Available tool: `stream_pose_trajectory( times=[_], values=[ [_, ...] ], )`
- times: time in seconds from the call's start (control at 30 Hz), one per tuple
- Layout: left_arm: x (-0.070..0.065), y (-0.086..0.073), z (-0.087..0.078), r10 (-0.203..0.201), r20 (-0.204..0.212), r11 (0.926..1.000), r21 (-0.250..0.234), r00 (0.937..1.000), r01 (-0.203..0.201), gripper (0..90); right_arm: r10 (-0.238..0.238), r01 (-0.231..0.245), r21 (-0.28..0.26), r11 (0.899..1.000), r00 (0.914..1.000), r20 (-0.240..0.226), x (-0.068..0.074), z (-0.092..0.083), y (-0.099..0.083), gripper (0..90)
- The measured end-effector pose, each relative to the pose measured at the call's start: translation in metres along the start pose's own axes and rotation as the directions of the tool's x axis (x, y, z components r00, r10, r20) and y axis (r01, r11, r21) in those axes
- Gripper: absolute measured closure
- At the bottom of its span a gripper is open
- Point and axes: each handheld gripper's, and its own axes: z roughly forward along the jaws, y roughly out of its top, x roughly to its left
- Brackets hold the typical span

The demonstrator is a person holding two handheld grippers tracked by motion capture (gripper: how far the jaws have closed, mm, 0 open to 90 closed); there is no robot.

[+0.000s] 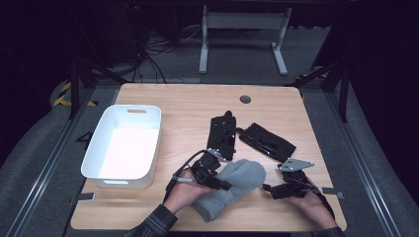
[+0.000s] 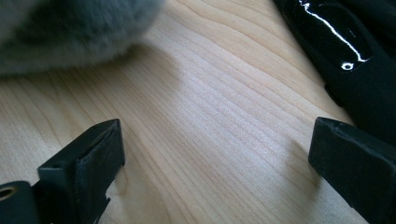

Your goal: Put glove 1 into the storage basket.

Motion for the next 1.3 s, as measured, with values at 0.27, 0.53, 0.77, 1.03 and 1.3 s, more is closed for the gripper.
stream_pose_trajectory(
  times=[0.27, 0.53, 0.77, 1.03, 1.3],
  values=[
    [-0.001, 0.007, -0.029, -0.006, -0.015, 0.9990, -0.044, 0.9999, 0.005, 65.7, 0.000, 0.000, 0.000, 1.000, 1.0000, 0.001, 0.000, 0.000, 0.000, 3.8],
    [0.002, 0.013, -0.057, -0.015, -0.034, 0.9967, -0.081, 0.9993, 0.012, 65.2, 0.002, -0.002, 0.001, 1.000, 1.0000, 0.002, 0.000, 0.000, 0.000, 3.8],
    [0.005, 0.014, -0.082, -0.030, -0.062, 0.9941, -0.106, 0.9977, 0.023, 65.0, 0.002, -0.002, 0.000, 1.000, 1.0000, 0.003, 0.000, 0.000, 0.000, 3.7],
    [0.013, 0.015, -0.115, -0.055, -0.112, 0.9907, -0.130, 0.9922, 0.040, 64.7, 0.001, -0.001, 0.000, 1.000, 1.0000, 0.002, 0.000, 0.000, 0.000, 3.7],
    [0.026, 0.009, -0.150, -0.096, -0.169, 0.9840, -0.165, 0.9809, 0.068, 64.3, 0.001, -0.001, 0.001, 1.000, 1.0000, 0.002, 0.000, 0.000, 0.000, 3.7]
  ],
)
